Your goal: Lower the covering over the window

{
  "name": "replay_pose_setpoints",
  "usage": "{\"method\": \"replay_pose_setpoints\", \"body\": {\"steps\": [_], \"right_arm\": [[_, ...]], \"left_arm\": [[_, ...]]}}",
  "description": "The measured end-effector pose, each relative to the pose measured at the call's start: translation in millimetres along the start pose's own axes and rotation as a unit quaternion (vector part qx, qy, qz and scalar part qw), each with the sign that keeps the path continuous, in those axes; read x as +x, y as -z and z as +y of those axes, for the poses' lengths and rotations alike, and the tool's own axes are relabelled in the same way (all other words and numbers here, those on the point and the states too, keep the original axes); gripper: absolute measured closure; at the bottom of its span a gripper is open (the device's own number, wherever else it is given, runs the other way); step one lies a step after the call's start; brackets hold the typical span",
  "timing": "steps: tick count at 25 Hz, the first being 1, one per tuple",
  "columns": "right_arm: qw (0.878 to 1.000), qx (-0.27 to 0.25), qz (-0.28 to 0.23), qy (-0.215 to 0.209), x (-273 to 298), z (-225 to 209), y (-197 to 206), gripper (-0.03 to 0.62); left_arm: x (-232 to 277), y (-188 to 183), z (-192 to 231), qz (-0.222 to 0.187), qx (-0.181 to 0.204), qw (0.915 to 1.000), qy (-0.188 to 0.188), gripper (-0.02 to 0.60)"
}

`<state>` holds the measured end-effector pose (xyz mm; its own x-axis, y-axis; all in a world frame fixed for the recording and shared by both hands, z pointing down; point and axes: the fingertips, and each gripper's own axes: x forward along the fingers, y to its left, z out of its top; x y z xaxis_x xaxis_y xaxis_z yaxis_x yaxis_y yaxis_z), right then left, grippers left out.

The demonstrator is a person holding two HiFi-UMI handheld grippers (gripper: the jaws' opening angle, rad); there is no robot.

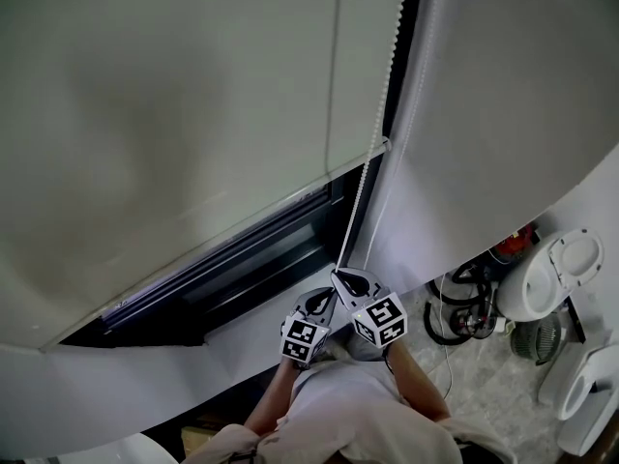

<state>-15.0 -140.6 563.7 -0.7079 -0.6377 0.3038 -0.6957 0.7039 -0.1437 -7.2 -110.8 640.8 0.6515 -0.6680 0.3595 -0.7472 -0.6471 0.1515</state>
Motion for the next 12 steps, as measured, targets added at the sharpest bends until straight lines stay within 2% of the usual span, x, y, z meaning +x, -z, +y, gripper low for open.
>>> {"method": "replay_pose_setpoints", "body": {"steps": [9, 12], "right_arm": [[1.0, 0.005, 0.005, 0.003, -2.8, -5.6, 8.5, 0.597], [1.0, 0.006, 0.005, 0.003, -3.6, -6.0, 7.9, 0.598]], "left_arm": [[-30.0, -62.3, -3.0, -0.058, 0.021, 0.9981, 0.001, 0.555], [-42.8, -96.5, -6.5, -0.088, 0.031, 0.9956, 0.009, 0.514]]}}
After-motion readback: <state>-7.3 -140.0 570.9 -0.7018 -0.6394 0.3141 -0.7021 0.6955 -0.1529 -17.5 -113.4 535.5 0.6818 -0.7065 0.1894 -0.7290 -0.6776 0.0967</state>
